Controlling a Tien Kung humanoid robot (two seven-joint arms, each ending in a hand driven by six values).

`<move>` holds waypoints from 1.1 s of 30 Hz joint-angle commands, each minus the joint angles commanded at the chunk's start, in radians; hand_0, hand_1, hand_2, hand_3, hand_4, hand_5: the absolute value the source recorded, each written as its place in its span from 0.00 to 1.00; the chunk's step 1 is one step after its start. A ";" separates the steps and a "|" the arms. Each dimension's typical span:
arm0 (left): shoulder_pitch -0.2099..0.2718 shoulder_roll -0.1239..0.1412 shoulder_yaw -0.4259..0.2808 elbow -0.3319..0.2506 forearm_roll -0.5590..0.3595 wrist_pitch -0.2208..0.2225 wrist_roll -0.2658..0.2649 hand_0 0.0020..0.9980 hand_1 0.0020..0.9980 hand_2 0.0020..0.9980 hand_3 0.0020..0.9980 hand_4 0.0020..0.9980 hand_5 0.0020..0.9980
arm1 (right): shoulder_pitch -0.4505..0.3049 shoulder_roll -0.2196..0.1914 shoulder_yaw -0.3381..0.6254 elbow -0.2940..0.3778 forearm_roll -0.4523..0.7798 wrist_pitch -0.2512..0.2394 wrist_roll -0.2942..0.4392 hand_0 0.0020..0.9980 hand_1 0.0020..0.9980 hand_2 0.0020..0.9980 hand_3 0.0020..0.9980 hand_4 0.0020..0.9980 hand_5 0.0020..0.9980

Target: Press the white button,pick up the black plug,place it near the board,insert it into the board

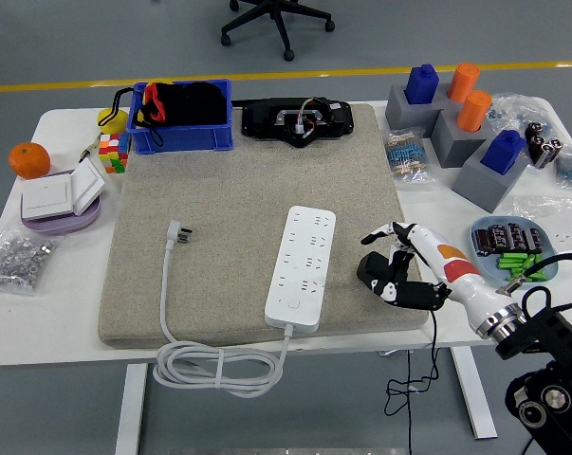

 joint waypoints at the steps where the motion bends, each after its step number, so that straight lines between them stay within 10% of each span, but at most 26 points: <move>1: 0.001 -0.001 -0.001 0.000 0.000 0.000 0.000 0.71 0.70 0.67 0.72 0.72 0.30 | 0.007 -0.002 -0.012 0.001 -0.002 -0.002 -0.001 0.05 0.05 0.13 0.61 0.55 0.10; 4: 0.002 -0.002 -0.003 0.000 0.000 0.000 0.001 0.71 0.70 0.67 0.72 0.72 0.30 | 0.027 -0.006 -0.047 0.001 -0.005 -0.008 -0.005 0.05 0.05 0.13 0.61 0.55 0.10; 5: 0.002 -0.003 -0.005 0.000 0.000 0.001 0.001 0.71 0.70 0.67 0.72 0.72 0.30 | 0.036 -0.007 -0.063 0.000 -0.004 -0.008 -0.009 0.00 0.00 0.08 0.56 0.38 0.00; 33: 0.001 0.001 0.012 0.000 -0.011 0.000 0.002 0.71 0.70 0.67 0.72 0.72 0.30 | 0.235 0.017 -0.322 -0.208 -0.018 0.029 -0.106 0.00 0.00 0.09 0.56 0.25 0.00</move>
